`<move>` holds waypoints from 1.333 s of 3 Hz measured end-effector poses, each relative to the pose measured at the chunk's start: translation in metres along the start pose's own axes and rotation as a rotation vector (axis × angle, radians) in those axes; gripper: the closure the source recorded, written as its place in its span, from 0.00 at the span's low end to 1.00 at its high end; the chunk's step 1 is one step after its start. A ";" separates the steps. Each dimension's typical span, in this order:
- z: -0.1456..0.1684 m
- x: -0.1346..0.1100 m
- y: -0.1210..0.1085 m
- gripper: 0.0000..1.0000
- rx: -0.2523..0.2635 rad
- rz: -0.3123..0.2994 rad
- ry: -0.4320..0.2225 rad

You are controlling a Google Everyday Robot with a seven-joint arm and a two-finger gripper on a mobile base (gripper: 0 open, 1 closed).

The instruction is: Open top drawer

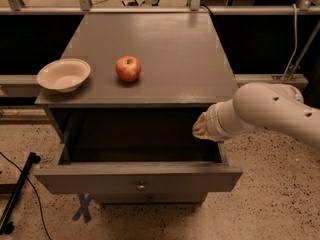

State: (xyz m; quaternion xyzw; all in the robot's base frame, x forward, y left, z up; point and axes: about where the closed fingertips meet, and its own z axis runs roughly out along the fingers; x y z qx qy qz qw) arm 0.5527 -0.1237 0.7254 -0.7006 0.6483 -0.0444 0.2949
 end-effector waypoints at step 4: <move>0.079 0.033 0.064 1.00 -0.284 0.150 -0.002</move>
Offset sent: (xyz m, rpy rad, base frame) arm 0.0005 -0.0162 -0.1124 -0.0027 0.3415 -0.0839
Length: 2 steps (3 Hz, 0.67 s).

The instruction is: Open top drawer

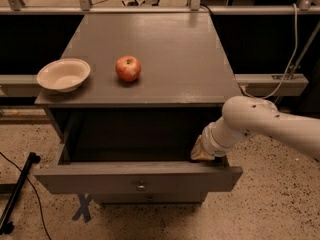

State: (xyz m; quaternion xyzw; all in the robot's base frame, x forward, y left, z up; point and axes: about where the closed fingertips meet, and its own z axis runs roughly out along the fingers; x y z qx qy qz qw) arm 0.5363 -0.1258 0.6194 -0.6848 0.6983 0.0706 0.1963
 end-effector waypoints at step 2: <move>-0.003 0.003 0.035 1.00 -0.040 0.014 -0.033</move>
Offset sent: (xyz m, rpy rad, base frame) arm -0.0518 -0.0086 -0.0019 0.0437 0.0552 -0.0007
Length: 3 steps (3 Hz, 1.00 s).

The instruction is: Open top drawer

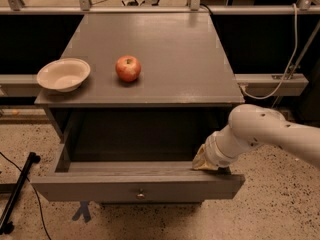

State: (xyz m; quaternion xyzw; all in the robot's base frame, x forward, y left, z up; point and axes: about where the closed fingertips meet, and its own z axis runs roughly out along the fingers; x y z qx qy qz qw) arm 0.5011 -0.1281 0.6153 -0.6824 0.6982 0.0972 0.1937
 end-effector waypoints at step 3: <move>-0.012 0.014 0.040 1.00 -0.006 0.061 -0.017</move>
Offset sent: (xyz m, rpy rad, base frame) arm -0.0690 -0.0301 0.0026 0.0428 0.0379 -0.0955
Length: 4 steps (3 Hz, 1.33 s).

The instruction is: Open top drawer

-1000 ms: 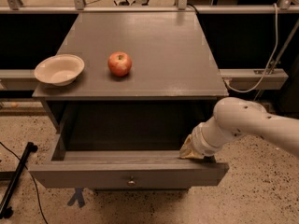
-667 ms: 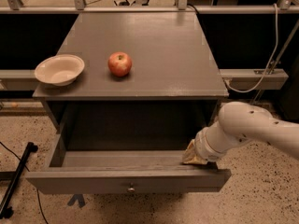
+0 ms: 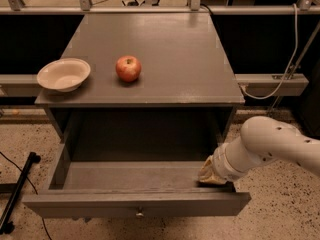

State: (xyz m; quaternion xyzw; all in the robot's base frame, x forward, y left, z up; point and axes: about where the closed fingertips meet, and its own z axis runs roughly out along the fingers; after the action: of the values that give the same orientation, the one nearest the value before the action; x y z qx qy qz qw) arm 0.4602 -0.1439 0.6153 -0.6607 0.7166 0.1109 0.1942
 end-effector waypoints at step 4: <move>-0.043 -0.031 0.015 1.00 0.124 -0.069 -0.082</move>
Offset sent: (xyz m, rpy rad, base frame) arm -0.0384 0.0012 0.0093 0.0630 -0.0299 -0.0185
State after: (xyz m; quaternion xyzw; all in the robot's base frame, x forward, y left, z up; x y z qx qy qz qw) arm 0.4413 -0.1325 0.6661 -0.6667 0.6902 0.0864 0.2677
